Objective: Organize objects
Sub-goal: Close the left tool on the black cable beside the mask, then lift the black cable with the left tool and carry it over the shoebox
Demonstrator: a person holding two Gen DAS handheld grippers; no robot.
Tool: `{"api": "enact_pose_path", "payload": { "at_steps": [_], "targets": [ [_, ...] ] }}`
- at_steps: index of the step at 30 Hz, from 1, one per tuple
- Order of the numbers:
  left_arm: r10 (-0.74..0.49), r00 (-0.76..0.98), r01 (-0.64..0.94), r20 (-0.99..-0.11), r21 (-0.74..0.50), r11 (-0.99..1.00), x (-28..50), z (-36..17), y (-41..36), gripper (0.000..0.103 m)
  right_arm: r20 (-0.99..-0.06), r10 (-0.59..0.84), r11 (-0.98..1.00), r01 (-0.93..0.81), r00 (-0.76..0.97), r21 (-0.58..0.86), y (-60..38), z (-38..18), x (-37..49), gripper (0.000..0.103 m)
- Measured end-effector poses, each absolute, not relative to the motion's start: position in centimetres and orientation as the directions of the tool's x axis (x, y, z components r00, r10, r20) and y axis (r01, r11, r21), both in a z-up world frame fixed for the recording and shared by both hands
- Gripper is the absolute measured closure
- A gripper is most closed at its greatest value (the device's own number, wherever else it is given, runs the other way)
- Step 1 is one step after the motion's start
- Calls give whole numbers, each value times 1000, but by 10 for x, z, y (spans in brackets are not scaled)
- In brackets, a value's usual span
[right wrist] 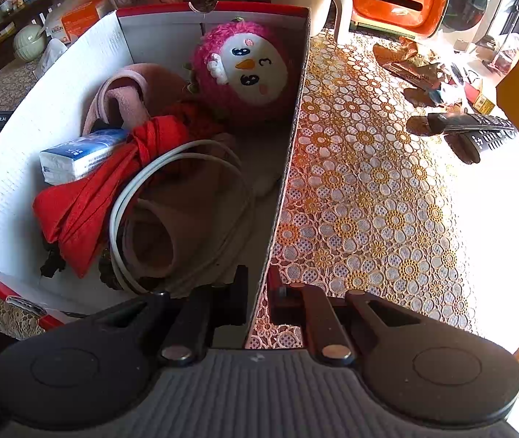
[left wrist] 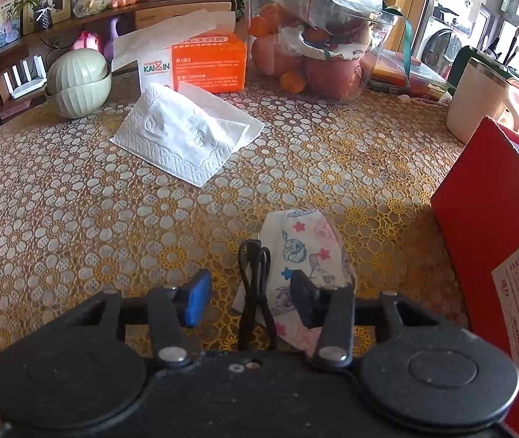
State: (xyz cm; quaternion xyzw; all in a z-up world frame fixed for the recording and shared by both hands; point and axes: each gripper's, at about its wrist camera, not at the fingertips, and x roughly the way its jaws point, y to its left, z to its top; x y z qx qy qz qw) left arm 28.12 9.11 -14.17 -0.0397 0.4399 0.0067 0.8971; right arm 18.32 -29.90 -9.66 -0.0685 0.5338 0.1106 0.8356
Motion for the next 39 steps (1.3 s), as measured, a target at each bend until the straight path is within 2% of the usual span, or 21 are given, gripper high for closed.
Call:
{"api": "enact_pose_path", "payload": {
  "at_steps": [3, 6, 8, 13, 20, 39],
  "targets": [
    [-32, 615, -41, -788, -72, 997, 282, -141, 89, 67, -908, 109, 967, -256, 405, 1, -299, -97, 184, 93],
    [-30, 611, -38, -791, -67, 997, 284, -141, 88, 79, -908, 108, 967, -256, 406, 1, -299, -97, 184, 93],
    [-24, 612, -32, -791, -55, 998, 284, -140, 86, 91, -908, 107, 967, -255, 406, 0, -299, -97, 184, 93],
    [4, 618, -14, -786, -5, 1000, 280, -136, 79, 98, -907, 103, 968, -252, 408, -4, -299, -98, 184, 93],
    [-7, 628, -11, -778, -18, 1000, 266, -119, 78, 99, -904, 93, 968, -251, 417, -16, -299, -98, 183, 93],
    [-142, 693, 57, -707, -143, 988, 183, -45, 56, 100, -890, 83, 966, -255, 448, -38, -298, -98, 180, 93]
  ]
}}
